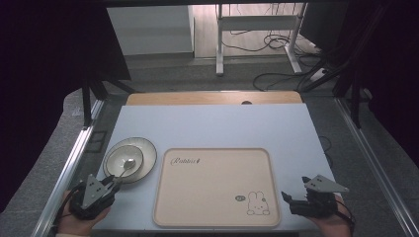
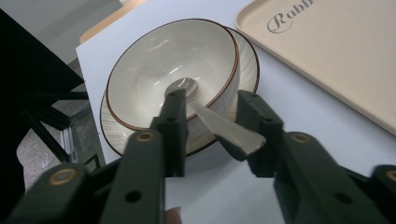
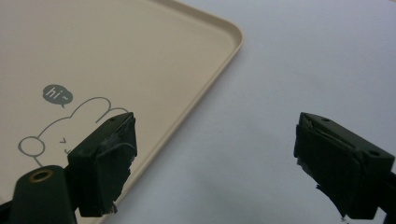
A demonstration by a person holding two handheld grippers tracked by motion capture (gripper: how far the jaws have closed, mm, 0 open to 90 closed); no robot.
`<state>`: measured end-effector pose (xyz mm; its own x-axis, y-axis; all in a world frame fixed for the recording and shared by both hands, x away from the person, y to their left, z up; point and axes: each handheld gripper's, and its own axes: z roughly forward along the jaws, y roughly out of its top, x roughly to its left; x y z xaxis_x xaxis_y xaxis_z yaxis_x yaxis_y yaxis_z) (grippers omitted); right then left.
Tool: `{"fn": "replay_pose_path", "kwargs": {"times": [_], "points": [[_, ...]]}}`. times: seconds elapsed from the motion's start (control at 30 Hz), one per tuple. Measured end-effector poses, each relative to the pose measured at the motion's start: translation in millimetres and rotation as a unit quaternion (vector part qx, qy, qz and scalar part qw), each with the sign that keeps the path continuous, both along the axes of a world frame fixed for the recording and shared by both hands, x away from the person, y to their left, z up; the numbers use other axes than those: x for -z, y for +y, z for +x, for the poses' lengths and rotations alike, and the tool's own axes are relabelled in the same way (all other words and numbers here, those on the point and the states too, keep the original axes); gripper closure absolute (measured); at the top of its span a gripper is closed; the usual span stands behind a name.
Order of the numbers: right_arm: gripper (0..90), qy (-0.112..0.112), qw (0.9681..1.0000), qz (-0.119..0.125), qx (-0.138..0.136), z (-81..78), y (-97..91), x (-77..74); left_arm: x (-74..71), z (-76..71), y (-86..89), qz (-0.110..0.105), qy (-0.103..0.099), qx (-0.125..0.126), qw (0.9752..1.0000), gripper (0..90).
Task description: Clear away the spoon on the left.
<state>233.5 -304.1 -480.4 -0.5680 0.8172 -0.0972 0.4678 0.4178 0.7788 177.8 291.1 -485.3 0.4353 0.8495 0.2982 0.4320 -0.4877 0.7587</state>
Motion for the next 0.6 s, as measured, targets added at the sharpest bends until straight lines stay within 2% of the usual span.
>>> {"fn": "replay_pose_path", "kwargs": {"times": [0.2, 0.37, 0.6], "points": [[13.2, 0.000, 1.0000, 0.001, 0.001, 0.2, -0.3, -0.1, 0.7, 0.6, 0.7, 0.000, 0.000, -0.008, 1.0000, 78.3], [13.2, -0.003, 1.0000, 0.001, -0.001, -0.3, 0.1, -0.4, -0.3, 0.2, 1.5, 0.006, -0.009, -0.019, 0.9998, 85.0], [13.2, -0.005, 1.0000, 0.000, -0.002, -0.7, 0.3, -0.6, -2.3, 0.4, 0.6, 0.005, -0.015, -0.023, 0.9996, 89.4]]}}
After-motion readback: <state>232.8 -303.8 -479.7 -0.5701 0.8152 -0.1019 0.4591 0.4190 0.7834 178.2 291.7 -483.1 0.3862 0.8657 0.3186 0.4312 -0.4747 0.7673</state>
